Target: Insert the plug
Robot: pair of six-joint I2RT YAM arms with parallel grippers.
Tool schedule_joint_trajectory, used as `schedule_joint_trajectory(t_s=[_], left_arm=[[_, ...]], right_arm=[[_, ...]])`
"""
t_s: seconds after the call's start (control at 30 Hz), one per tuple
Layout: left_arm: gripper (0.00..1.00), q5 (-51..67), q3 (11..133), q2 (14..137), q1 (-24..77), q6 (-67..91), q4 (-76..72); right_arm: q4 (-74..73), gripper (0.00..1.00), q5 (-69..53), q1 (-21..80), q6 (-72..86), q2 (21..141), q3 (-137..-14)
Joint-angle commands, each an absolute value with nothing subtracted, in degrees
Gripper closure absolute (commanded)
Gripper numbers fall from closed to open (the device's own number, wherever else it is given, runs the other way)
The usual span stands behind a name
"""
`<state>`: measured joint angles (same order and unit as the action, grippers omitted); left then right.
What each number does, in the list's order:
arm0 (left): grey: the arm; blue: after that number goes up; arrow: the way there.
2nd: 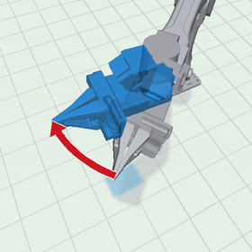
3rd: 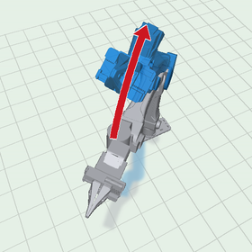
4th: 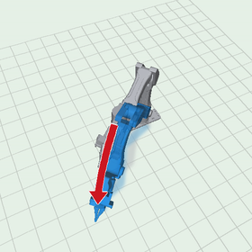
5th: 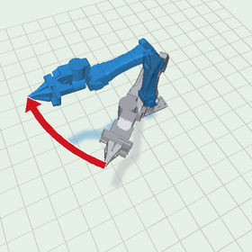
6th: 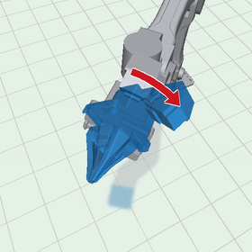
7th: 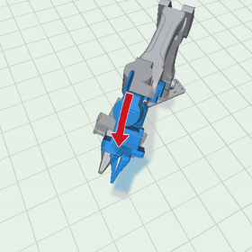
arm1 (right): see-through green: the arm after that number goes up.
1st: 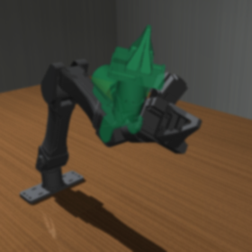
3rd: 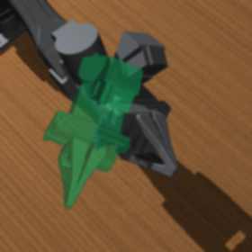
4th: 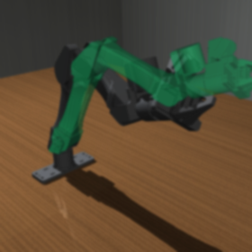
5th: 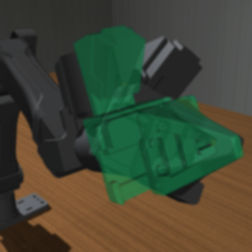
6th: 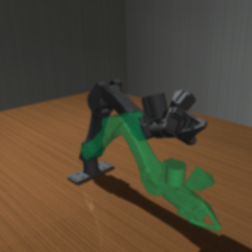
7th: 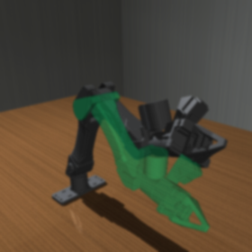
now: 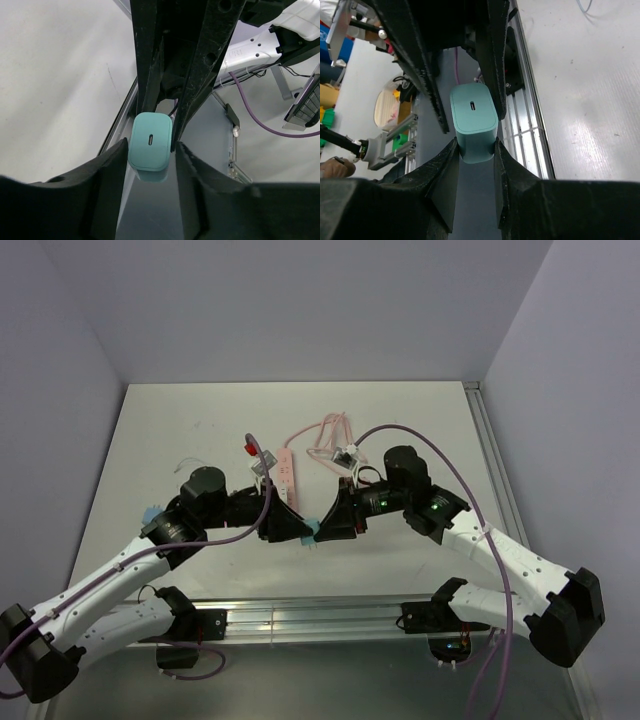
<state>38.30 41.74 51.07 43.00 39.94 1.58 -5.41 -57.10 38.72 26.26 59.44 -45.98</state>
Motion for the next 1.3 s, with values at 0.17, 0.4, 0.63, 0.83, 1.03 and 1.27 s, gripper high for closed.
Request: schedule_joint_trajectory(t_s=[0.17,0.4,0.63,0.83,1.03,1.27], left_arm=[[0.38,38.23,47.02,51.15,43.15,35.34,9.13],[0.42,39.99,48.07,52.73,43.15,33.66,11.42],[0.44,42.71,49.40,54.76,43.15,32.34,12.48],[0.46,44.47,48.96,55.28,43.15,31.73,12.57],[0.50,46.58,48.69,55.90,43.15,31.55,12.31],[0.87,48.08,48.87,56.78,43.15,31.55,12.30]], right_arm=[[-10.37,1.00,-56.60,39.37,21.98,60.56,-50.18],[-11.87,1.00,-57.66,40.16,21.09,61.08,-50.80],[-11.78,1.00,-57.57,41.66,21.09,61.08,-50.98],[-11.43,1.00,-57.39,41.84,21.09,61.35,-50.98],[-11.78,1.00,-57.57,41.75,20.74,61.61,-51.24],[-11.78,1.00,-57.66,41.92,20.39,61.70,-51.15]])
